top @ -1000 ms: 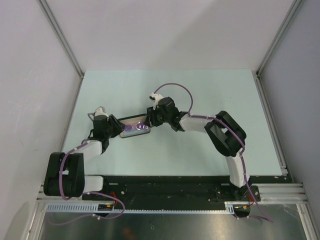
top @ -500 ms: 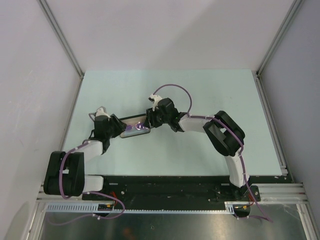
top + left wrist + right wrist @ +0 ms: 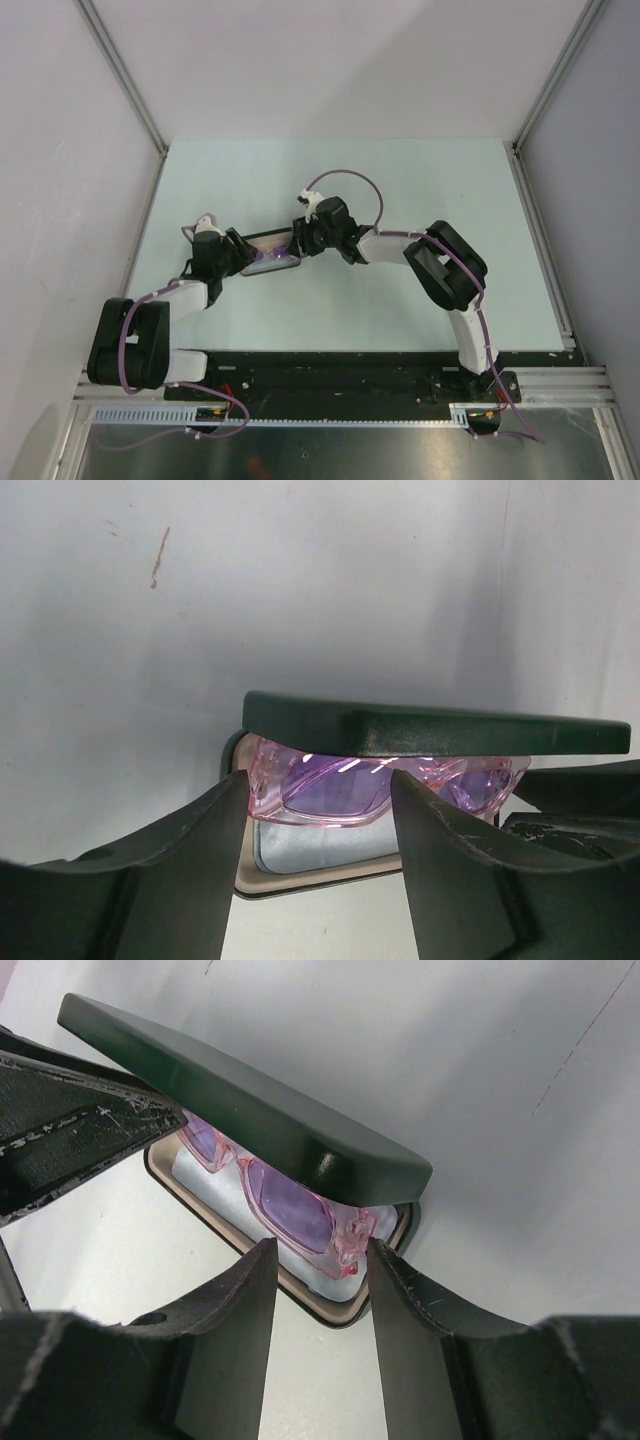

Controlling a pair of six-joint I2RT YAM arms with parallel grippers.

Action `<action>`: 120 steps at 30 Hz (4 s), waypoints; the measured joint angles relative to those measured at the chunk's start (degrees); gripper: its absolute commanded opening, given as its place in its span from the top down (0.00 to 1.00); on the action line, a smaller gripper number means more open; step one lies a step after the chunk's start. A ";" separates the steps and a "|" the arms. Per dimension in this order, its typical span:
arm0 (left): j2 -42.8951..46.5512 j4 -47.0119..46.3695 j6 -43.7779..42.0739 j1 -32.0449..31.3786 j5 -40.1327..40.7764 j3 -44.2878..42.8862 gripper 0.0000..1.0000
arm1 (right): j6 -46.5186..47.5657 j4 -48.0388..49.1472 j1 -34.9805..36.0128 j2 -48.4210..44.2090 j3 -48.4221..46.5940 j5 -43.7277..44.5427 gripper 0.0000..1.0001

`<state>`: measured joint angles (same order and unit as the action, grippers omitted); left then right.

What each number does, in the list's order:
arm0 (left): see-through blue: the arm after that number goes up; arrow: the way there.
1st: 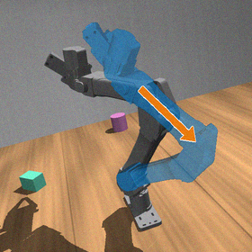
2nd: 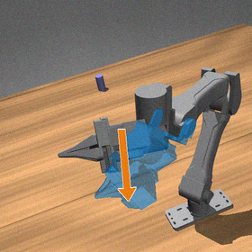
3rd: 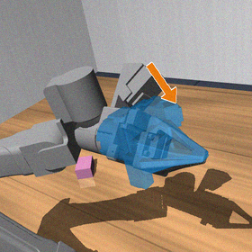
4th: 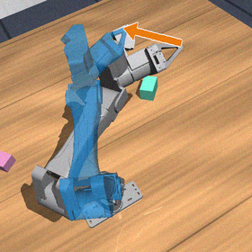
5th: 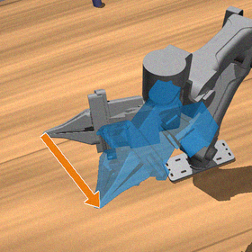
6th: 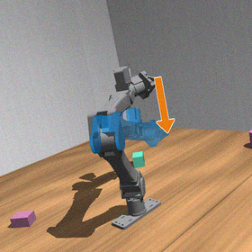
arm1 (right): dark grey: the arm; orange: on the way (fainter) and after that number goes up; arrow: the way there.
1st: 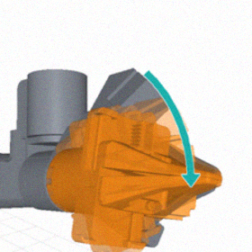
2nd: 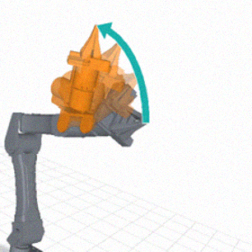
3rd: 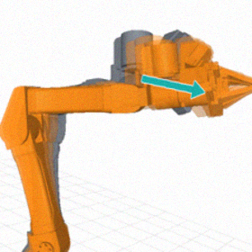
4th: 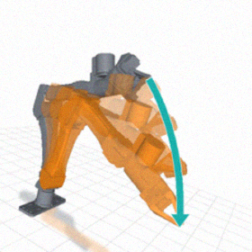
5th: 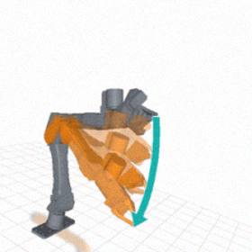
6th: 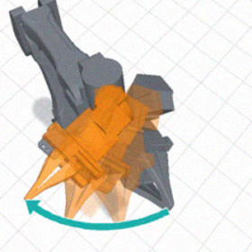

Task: Organize the sunglasses
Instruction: Adjust the sunglasses and the sunglasses case, then close the case with sunglasses at the center of the board.

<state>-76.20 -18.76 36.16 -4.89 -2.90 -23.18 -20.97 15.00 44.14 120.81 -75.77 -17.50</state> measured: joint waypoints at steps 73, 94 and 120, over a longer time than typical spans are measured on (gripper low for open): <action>4.98 9.05 1.40 -1.99 2.71 1.01 0.52 | 1.60 -2.47 1.77 -0.28 0.00 3.50 0.61; 7.19 11.21 1.40 -2.14 4.17 0.42 0.50 | 3.32 -3.50 2.03 -2.29 0.00 6.88 0.38; 21.77 20.98 2.82 3.21 3.08 -3.98 0.18 | 4.37 -7.87 0.07 -13.99 -0.52 10.82 0.29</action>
<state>-54.43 2.22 38.98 -1.67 0.19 -27.16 -16.60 7.14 44.21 106.83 -76.29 -6.68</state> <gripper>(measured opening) 0.804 0.702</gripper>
